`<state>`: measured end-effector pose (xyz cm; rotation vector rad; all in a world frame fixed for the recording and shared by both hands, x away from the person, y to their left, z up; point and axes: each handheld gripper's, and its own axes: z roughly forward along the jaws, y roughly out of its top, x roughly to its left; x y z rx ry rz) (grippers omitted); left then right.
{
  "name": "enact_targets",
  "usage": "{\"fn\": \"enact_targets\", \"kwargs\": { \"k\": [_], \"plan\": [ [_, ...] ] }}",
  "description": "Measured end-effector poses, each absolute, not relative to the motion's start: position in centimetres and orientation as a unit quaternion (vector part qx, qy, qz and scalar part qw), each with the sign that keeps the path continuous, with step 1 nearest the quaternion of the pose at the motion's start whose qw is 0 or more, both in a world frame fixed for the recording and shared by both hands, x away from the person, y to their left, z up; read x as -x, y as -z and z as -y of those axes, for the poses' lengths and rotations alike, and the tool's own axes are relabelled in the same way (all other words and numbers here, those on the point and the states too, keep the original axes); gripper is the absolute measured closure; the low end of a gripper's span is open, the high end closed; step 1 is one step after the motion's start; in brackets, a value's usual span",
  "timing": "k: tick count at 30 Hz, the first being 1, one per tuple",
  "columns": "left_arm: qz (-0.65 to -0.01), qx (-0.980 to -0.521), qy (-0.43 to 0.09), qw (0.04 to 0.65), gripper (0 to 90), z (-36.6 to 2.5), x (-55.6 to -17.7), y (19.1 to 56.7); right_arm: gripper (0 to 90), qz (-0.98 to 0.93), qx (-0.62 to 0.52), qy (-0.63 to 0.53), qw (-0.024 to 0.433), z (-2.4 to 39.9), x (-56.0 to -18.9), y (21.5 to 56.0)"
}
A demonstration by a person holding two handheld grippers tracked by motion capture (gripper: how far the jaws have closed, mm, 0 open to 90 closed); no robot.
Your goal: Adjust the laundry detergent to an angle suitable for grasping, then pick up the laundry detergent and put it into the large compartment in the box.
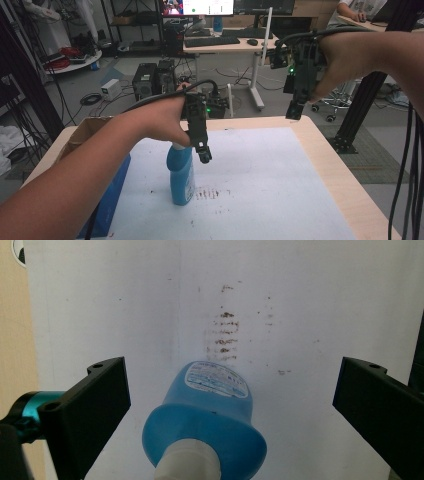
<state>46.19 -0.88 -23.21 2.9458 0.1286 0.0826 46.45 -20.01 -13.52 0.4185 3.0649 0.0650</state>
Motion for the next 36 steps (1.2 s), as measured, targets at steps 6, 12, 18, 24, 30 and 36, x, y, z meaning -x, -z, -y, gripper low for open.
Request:
{"fn": "enact_targets", "kwargs": {
  "k": [6, 12, 18, 24, 30, 36],
  "plan": [
    [-0.037, -0.994, -0.028, 0.098, 1.8, 0.9, -46.2, 23.3, 3.4, -0.991, -0.133, -0.020, 0.025, 19.4, -46.8, 13.4],
    [-0.040, -0.994, -0.029, 0.097, 1.8, 0.7, -46.3, 23.3, 3.4, -0.990, -0.134, -0.017, 0.025, 19.0, -47.2, 13.7],
    [-0.037, -0.994, -0.026, 0.098, 1.7, 0.8, -46.2, 23.3, 3.4, -0.991, -0.130, -0.015, 0.023, 19.0, -47.2, 13.6],
    [-0.038, -0.994, -0.027, 0.095, 1.8, 1.1, -46.1, 23.5, 3.4, -0.991, -0.127, -0.016, 0.025, 18.8, -47.1, 13.7],
    [-0.047, -0.994, -0.030, 0.098, 1.8, 1.2, -46.0, 23.2, 3.4, -0.992, -0.122, -0.013, 0.025, 19.1, -47.1, 13.7],
    [-0.047, -0.994, -0.030, 0.094, 1.7, 1.4, -46.0, 23.3, 3.4, -0.992, -0.125, -0.006, 0.027, 19.3, -47.0, 13.9]
  ]
}}
